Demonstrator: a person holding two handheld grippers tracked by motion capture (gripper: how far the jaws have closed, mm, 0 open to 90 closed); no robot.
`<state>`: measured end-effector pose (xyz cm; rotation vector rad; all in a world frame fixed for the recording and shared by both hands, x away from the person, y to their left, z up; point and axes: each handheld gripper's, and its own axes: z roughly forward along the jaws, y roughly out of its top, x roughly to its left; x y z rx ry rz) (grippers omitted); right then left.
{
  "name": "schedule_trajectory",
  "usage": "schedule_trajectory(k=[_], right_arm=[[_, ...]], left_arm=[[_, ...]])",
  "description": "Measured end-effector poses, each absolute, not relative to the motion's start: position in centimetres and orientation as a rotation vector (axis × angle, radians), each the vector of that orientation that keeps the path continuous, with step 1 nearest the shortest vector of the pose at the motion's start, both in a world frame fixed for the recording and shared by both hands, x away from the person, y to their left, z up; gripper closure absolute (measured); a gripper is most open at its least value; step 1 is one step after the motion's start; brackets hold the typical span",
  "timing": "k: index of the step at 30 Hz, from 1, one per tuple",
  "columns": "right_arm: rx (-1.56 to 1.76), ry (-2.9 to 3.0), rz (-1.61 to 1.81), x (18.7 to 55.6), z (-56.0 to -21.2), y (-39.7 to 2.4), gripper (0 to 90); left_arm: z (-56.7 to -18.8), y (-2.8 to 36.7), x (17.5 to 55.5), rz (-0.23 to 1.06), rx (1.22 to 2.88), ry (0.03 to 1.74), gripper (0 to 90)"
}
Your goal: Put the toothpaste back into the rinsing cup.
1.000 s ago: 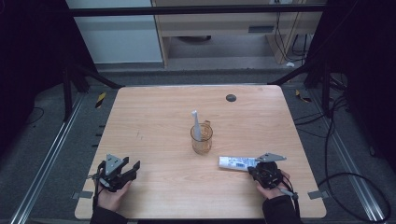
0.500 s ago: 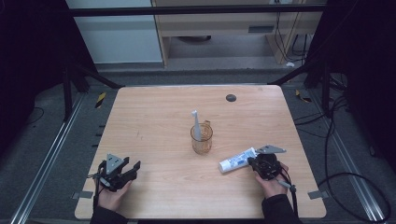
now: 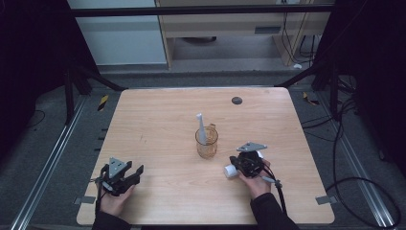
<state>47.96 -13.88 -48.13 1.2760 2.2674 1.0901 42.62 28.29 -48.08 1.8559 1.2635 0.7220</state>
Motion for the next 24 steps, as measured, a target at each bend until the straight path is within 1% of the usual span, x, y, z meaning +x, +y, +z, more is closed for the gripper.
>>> schedule_trajectory(k=[9, 24], right_arm=[[1.228, 2.345, 1.058, 47.3, -48.0, -13.4, 90.0], [1.219, 2.419, 1.026, 44.6, -47.9, -15.2, 90.0]], left_arm=[[-48.1, 28.2, 42.6, 0.717, 1.867, 1.264, 48.3], [-48.2, 28.2, 42.6, 0.71, 1.878, 1.268, 48.1]])
